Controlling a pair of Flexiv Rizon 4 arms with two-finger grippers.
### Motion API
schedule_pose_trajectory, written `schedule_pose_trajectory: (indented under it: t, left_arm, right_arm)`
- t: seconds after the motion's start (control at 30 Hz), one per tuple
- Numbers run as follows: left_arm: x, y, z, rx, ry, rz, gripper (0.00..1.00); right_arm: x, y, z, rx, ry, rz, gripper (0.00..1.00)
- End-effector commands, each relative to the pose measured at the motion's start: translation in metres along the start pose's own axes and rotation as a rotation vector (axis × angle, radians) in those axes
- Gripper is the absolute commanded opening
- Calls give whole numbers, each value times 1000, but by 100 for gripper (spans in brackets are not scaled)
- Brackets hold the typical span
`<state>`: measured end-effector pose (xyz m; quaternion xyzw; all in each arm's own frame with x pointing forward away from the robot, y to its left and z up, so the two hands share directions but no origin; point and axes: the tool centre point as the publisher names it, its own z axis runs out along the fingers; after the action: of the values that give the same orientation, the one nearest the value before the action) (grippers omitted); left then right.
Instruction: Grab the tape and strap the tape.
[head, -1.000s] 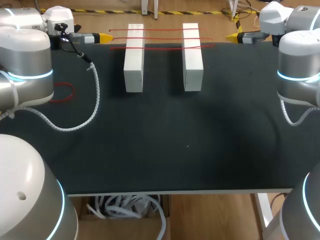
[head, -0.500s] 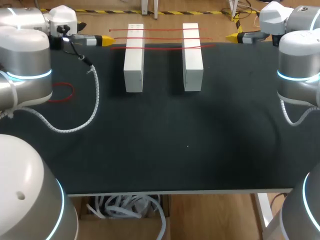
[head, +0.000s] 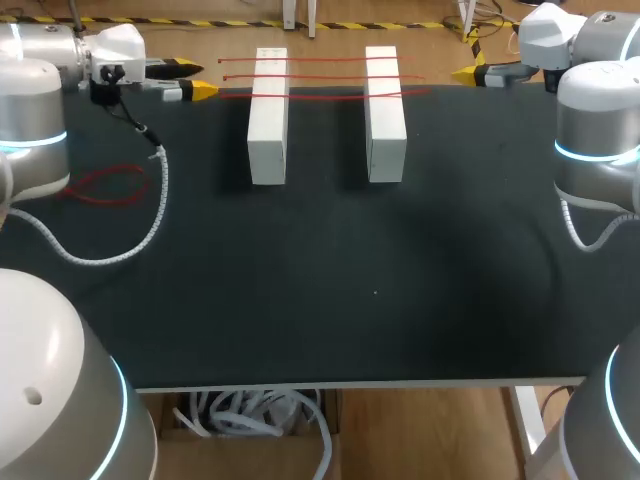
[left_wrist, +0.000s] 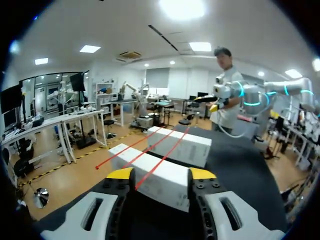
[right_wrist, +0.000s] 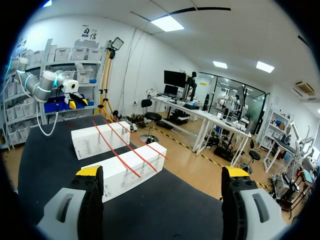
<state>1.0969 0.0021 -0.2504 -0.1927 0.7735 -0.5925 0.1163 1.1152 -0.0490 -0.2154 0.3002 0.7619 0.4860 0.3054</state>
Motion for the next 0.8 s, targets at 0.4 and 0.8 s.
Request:
schedule_pose_trajectory:
  t: [0.4,0.8]
  left_arm:
    - [-16,13,27,10,190,51,32]
    - [-28,30,31,20,266,61,32]
  right_arm:
    - [0,0,-1,0,0,0,100]
    - [0,0,-1,0,0,0,100]
